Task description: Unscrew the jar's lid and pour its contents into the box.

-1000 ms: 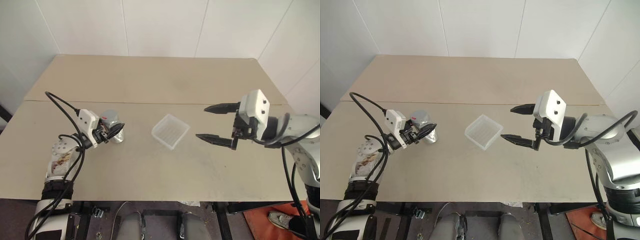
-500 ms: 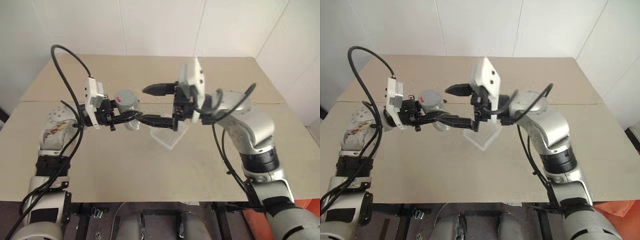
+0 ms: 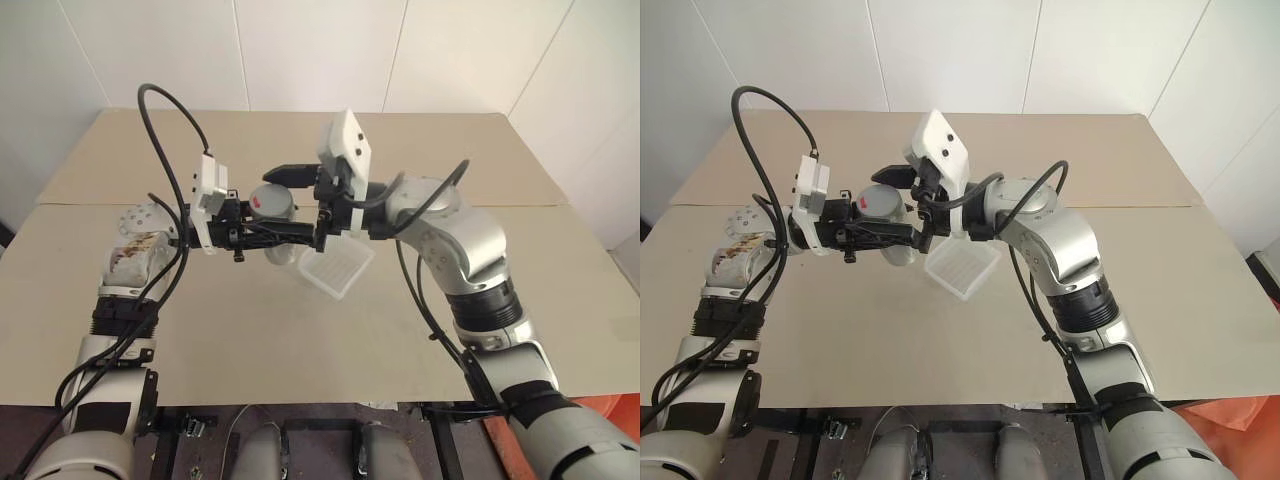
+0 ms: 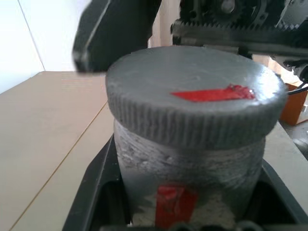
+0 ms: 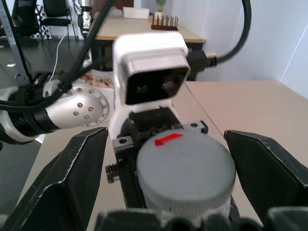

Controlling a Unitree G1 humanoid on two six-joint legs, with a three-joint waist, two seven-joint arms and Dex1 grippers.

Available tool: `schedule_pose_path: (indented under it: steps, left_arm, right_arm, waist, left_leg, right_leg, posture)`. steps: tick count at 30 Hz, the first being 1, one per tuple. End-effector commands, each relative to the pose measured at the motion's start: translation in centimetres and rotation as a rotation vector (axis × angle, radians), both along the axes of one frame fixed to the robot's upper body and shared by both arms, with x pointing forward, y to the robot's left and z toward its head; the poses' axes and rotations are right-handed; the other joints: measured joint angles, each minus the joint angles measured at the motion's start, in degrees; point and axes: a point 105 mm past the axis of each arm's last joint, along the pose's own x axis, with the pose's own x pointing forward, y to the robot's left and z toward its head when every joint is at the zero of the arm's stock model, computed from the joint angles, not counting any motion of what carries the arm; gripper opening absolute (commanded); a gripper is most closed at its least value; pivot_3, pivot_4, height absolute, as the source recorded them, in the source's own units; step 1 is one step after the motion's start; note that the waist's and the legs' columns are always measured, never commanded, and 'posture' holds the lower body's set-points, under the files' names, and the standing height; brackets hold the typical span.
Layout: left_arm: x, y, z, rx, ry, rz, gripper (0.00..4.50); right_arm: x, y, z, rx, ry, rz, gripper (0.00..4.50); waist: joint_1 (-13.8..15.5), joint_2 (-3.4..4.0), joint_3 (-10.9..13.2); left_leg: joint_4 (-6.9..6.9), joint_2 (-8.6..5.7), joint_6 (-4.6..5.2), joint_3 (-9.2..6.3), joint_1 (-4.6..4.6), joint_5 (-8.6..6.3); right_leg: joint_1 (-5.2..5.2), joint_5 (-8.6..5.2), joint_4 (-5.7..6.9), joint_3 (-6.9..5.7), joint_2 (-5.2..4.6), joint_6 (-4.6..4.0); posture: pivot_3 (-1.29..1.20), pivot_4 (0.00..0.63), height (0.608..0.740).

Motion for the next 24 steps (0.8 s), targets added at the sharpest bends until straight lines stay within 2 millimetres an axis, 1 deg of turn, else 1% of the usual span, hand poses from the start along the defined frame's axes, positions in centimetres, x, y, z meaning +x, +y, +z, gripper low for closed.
schedule_pose_path:
  steps: [1, 2, 5, 8, 9, 11, 14, 16, 18, 19, 21, 24]
  left_arm:
    - [-0.3, -0.2, 1.3, 0.013, -0.071, -0.023, 1.97]
    - [-0.4, -0.2, 1.3, 0.012, -0.072, -0.023, 1.97]
    - [-0.4, -0.2, 1.3, 0.017, -0.076, -0.026, 1.97]
    - [-0.7, -0.1, 1.3, 0.028, -0.079, -0.041, 1.97]
    - [-0.8, -0.1, 1.3, 0.029, -0.080, -0.045, 1.97]
    - [-1.2, -0.2, 1.4, 0.026, -0.067, -0.071, 1.97]
    - [-2.7, -0.4, 1.9, 0.016, -0.037, -0.171, 1.97]
    - [-4.1, -0.6, 2.5, 0.010, -0.016, -0.270, 1.97]
    - [-5.7, -0.9, 3.1, 0.016, -0.001, -0.377, 1.97]
    - [-6.2, -1.1, 3.3, 0.022, 0.007, -0.415, 1.97]
    - [-7.1, -1.5, 3.4, 0.044, 0.014, -0.467, 1.97]
    - [-7.3, -1.8, 3.4, 0.058, 0.013, -0.485, 1.97]
  right_arm:
    - [-0.5, 0.4, 1.4, 0.018, -0.045, 0.031, 4.50]
    - [-0.5, 0.4, 1.4, 0.018, -0.044, 0.035, 4.50]
    - [-0.3, 0.4, 1.6, 0.028, -0.034, 0.044, 3.95]
    - [-0.2, 0.3, 1.9, 0.039, -0.037, 0.049, 2.90]
    - [-0.2, 0.3, 2.0, 0.042, -0.037, 0.052, 2.75]
    - [-0.2, 0.1, 2.5, 0.070, -0.044, 0.079, 2.74]
    - [-1.1, -0.3, 3.1, 0.075, -0.034, 0.245, 2.74]
    - [-2.3, -1.0, 3.2, 0.062, -0.024, 0.432, 2.74]
    - [-4.0, -1.9, 3.0, 0.017, -0.040, 0.681, 2.74]
    - [-4.5, -2.1, 3.1, 0.005, -0.033, 0.755, 2.74]
    - [-4.8, -1.7, 3.1, -0.019, -0.023, 0.817, 2.74]
    - [-4.1, -0.8, 3.0, -0.035, -0.054, 0.808, 2.74]
  waist:
    - [-0.01, 0.00, 0.00]
    - [-0.02, 0.00, 0.00]
    - [-0.02, 0.00, 0.00]
    - [-0.02, 0.00, 0.00]
    - [-0.02, 0.00, 0.00]
    - [-0.03, 0.00, 0.00]
    - [-0.04, 0.02, 0.01]
    - [-0.07, 0.02, 0.02]
    - [-0.03, 0.03, 0.02]
    - [-0.05, 0.03, 0.03]
    - [-0.14, 0.04, 0.03]
    - [-0.39, 0.05, 0.04]
  left_leg:
    - [0.00, 0.00, 0.00, 0.00, 0.00, 0.00]
    - [0.00, 0.00, 0.00, 0.00, 0.00, 0.00]
    - [0.00, 0.00, 0.00, -0.01, 0.00, 0.00]
    - [0.00, 0.00, 0.00, -0.01, 0.00, 0.00]
    - [0.00, 0.00, 0.00, -0.01, 0.00, 0.00]
    - [-0.01, 0.00, 0.00, -0.02, 0.00, 0.00]
    - [-0.01, 0.00, 0.00, -0.01, 0.00, 0.00]
    - [-0.01, 0.00, 0.00, -0.01, -0.01, 0.00]
    - [-0.01, 0.01, 0.01, -0.02, -0.01, -0.01]
    - [-0.02, 0.01, 0.01, -0.04, -0.01, -0.01]
    - [-0.01, 0.01, 0.02, -0.09, 0.01, -0.02]
    - [-0.03, 0.03, -0.01, -0.42, 0.07, 0.00]
  right_leg:
    - [0.00, 0.00, 0.00, 0.00, 0.00, 0.00]
    - [-0.01, 0.00, 0.00, 0.00, 0.00, 0.00]
    - [0.00, 0.00, 0.00, 0.00, 0.00, 0.00]
    - [0.00, 0.00, 0.00, 0.00, 0.00, 0.00]
    - [0.00, 0.00, 0.00, 0.00, 0.00, 0.00]
    - [0.00, 0.00, 0.00, 0.00, 0.00, 0.00]
    - [0.00, 0.00, 0.00, 0.00, 0.00, 0.00]
    - [0.00, 0.00, 0.00, 0.00, 0.00, 0.00]
    - [-0.01, 0.00, -0.02, 0.00, 0.01, 0.01]
    - [0.02, 0.00, -0.02, 0.00, 0.01, 0.01]
    - [0.04, 0.00, 0.00, 0.00, 0.01, 0.01]
    - [0.00, 0.00, 0.01, 0.03, 0.02, 0.00]
  posture:
    - [0.00, 0.150, 0.740]
    - [0.00, 0.150, 0.740]
    - [0.00, 0.150, 0.740]
    - [0.00, 0.150, 0.740]
    - [0.00, 0.150, 0.740]
    - [0.00, 0.150, 0.740]
    - [0.00, 0.150, 0.740]
    - [0.00, 0.150, 0.740]
    - [0.00, 0.150, 0.740]
    - [0.00, 0.150, 0.740]
    - [0.00, 0.150, 0.740]
    - [0.00, 0.150, 0.740]
